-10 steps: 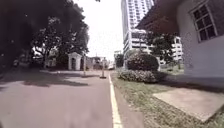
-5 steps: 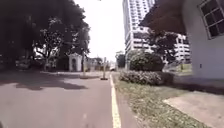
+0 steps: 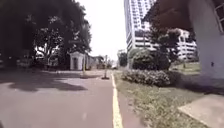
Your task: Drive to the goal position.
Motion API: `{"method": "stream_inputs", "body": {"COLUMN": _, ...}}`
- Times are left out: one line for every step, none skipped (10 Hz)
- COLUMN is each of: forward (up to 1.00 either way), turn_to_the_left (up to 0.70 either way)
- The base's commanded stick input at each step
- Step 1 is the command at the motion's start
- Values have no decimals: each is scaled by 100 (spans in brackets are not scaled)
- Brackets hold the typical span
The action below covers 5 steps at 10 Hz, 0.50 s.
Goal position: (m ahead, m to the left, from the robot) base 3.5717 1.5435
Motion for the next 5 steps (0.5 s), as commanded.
{"method": "stream_inputs", "body": {"forward": 70, "turn_to_the_left": 0}}
{"method": "stream_inputs", "body": {"forward": 70, "turn_to_the_left": 0}}
{"method": "stream_inputs", "body": {"forward": 70, "turn_to_the_left": 0}}
{"method": "stream_inputs", "body": {"forward": 70, "turn_to_the_left": 0}}
{"method": "stream_inputs", "body": {"forward": 70, "turn_to_the_left": 0}}
